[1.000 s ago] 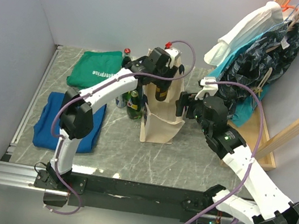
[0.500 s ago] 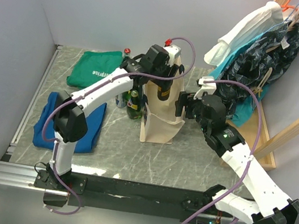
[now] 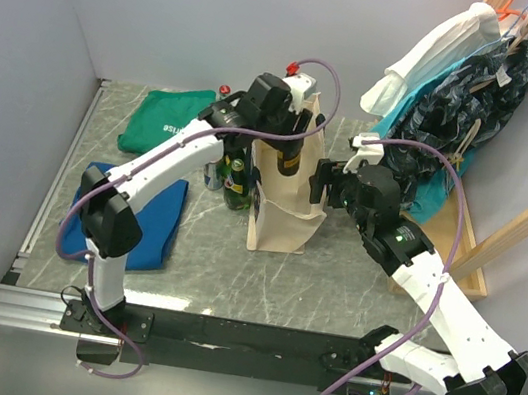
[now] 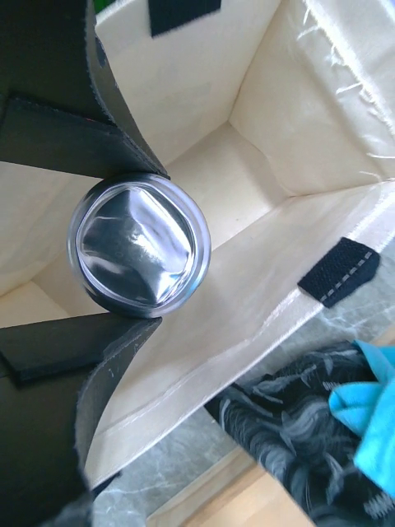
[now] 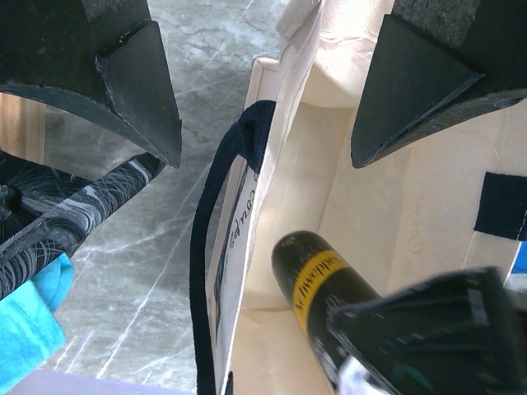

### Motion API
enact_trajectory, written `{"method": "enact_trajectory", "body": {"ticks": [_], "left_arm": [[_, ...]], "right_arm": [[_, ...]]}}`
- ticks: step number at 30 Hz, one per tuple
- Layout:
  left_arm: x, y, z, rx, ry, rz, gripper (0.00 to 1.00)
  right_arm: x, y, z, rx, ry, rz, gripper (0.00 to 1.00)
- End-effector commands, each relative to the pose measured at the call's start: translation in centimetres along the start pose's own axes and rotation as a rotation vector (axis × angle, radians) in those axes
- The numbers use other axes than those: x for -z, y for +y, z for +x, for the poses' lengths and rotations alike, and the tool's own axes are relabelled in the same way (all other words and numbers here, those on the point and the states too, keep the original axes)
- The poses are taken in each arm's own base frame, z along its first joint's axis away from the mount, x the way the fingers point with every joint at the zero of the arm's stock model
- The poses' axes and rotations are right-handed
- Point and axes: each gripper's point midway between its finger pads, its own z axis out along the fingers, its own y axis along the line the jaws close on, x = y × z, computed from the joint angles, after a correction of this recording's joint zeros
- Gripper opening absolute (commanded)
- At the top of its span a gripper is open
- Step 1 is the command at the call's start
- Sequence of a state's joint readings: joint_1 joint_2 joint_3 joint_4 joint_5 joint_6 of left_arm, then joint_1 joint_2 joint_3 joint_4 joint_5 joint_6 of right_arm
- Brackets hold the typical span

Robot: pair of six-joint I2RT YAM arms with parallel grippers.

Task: Take the beverage out of the canvas bag
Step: Take out the drink from the canvas bag.

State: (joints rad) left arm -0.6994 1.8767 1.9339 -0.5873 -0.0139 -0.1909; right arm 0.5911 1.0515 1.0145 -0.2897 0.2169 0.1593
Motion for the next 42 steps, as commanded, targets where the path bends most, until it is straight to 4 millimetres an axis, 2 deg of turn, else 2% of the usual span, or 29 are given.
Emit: {"method": "enact_trajectory", "body": {"ticks": [1, 17, 32, 42], "left_arm": [[5.5, -1.9, -6.6, -0.019, -0.218, 0.072, 0.01], [10.4, -2.0, -8.9, -0.010, -0.327, 0.080, 0.01], [17.3, -2.4, -11.1, -0.013, -0.451, 0.100, 0.01], [19.0, -1.1, -10.9, -0.010, -0.454, 0.038, 0.01]], "right_arm": [[0.4, 0.2, -2.1, -0.022, -0.042, 0.004, 0.89], [0.3, -0.2, -1.3, -0.032, -0.028, 0.024, 0.89], [0.0, 0.0, -0.9, -0.038, -0.006, 0.019, 0.88], [0.3, -0.2, -1.0, -0.036, -0.011, 0.028, 0.88]]}}
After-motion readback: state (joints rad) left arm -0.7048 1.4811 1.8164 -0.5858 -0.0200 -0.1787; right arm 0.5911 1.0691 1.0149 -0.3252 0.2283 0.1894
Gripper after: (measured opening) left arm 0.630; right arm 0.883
